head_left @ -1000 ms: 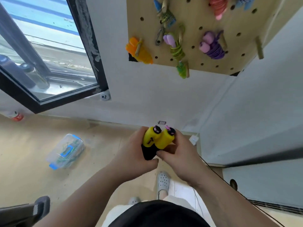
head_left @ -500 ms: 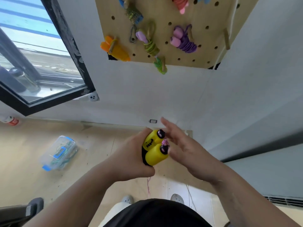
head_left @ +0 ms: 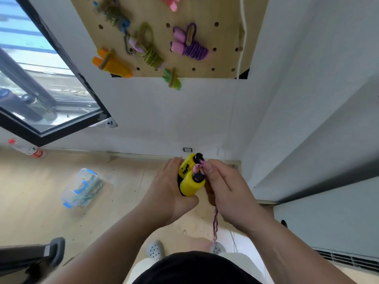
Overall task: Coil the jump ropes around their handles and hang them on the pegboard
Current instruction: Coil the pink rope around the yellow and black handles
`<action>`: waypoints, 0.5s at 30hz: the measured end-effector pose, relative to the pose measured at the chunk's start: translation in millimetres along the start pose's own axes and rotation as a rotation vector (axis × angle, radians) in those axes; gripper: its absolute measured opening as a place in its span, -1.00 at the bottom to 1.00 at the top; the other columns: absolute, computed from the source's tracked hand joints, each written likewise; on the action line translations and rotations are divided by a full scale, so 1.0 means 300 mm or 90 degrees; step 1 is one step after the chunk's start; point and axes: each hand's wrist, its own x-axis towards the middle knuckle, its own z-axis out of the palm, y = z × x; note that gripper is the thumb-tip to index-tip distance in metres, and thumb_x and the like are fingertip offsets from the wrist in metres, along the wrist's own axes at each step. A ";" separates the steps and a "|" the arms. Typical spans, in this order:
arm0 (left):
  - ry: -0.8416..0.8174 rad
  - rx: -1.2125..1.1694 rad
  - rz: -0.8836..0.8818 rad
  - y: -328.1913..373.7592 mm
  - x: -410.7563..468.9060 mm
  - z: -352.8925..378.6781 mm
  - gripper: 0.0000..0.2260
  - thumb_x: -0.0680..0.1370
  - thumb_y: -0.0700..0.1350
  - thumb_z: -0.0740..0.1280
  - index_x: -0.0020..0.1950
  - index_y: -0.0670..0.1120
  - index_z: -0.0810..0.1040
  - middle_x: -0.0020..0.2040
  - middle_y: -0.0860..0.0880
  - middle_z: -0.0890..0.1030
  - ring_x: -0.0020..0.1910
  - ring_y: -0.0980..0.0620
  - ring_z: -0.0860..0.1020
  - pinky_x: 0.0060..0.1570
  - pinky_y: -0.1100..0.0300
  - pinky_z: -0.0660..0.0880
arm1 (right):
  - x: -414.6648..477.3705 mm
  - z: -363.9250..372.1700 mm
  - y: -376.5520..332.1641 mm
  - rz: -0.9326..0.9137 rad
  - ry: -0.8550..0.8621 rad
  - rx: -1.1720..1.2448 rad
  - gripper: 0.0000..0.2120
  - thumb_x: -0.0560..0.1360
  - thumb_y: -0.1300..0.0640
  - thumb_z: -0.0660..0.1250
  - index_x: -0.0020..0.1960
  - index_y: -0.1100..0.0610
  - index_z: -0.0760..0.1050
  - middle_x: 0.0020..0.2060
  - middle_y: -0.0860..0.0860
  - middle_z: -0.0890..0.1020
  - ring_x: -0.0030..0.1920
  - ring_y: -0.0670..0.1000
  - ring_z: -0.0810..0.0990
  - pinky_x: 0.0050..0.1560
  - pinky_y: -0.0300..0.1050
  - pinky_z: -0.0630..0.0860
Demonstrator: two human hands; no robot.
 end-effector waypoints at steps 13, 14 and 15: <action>0.016 -0.882 -0.163 0.087 0.049 -0.012 -0.60 0.23 -0.36 0.20 0.04 -0.23 0.55 -0.09 -0.16 0.58 -0.03 -0.14 0.59 0.11 0.00 0.56 | 0.018 0.028 0.000 -0.074 0.036 -0.337 -0.58 0.59 -0.30 -0.15 -0.13 -0.11 0.36 -0.37 -0.13 0.48 -0.33 -0.06 0.46 -0.28 -0.01 0.44; 0.016 -0.905 -0.172 0.087 0.056 -0.016 -0.60 0.25 -0.35 0.22 0.07 -0.23 0.54 -0.08 -0.16 0.59 -0.02 -0.14 0.60 0.12 -0.01 0.56 | 0.027 0.037 -0.008 -0.096 0.053 -0.372 -0.57 0.59 -0.30 -0.17 -0.13 -0.10 0.36 -0.38 -0.12 0.48 -0.35 -0.04 0.45 -0.29 0.00 0.43; 0.015 -0.918 -0.175 0.089 0.064 -0.023 -0.61 0.29 -0.34 0.25 0.11 -0.22 0.54 -0.07 -0.16 0.60 0.00 -0.15 0.62 0.12 -0.01 0.57 | 0.037 0.046 -0.018 -0.113 0.066 -0.405 -0.54 0.59 -0.29 -0.19 -0.12 -0.07 0.36 -0.38 -0.10 0.49 -0.36 -0.03 0.44 -0.30 0.01 0.43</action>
